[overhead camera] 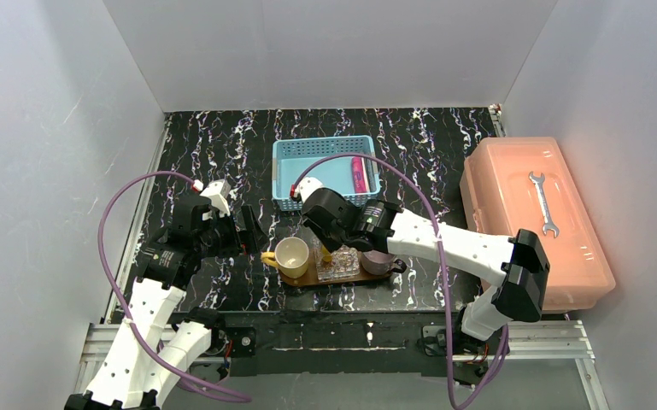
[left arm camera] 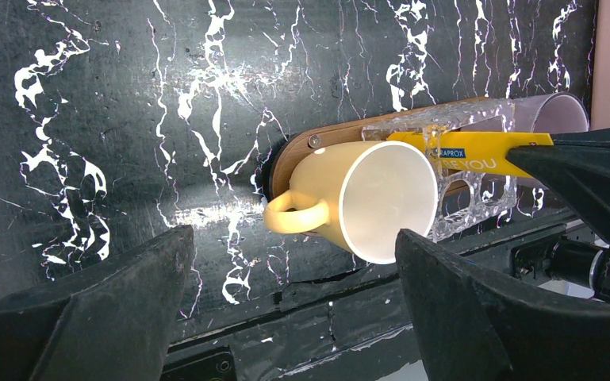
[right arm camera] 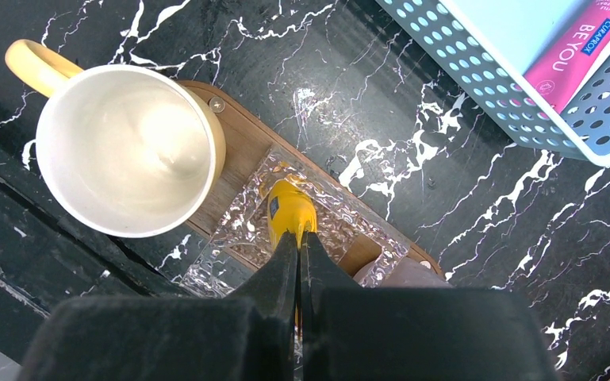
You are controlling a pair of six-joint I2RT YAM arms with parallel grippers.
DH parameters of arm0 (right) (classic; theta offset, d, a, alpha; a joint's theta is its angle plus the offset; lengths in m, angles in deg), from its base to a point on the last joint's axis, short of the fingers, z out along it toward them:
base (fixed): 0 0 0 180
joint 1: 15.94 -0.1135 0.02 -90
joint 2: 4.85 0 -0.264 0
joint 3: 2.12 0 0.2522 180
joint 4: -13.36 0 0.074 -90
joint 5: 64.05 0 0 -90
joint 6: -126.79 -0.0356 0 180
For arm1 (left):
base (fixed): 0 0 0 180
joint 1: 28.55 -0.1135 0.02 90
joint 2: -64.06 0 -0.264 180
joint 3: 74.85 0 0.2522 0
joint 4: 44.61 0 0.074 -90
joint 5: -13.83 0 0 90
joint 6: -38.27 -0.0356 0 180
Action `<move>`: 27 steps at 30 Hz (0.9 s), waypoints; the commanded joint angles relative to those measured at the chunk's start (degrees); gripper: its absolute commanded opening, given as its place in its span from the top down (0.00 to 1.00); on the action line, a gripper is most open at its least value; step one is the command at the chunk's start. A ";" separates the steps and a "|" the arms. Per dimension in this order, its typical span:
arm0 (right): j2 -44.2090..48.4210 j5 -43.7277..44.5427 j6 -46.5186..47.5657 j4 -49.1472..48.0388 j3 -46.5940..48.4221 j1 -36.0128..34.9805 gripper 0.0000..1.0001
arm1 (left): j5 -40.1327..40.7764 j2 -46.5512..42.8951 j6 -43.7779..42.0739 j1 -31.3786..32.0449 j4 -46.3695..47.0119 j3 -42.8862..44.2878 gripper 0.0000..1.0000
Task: Prepare toiletry sets of a toothbrush and toothpaste on the tray
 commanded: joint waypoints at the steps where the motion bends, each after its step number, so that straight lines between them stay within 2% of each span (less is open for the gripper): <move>1: -0.01 -0.44 -0.48 -3.13 -0.42 0.51 0.96 | 0.46 -0.12 -0.83 -0.02 -0.13 -0.48 0.02; 18: -0.13 -0.82 -0.32 -2.84 0.90 0.71 0.73 | 0.37 0.05 -0.88 -0.02 -0.11 -0.39 0.02; 27: 0.79 3.65 1.01 0.82 8.05 1.19 0.64 | 0.19 0.05 -0.94 -0.03 -0.05 -0.39 0.02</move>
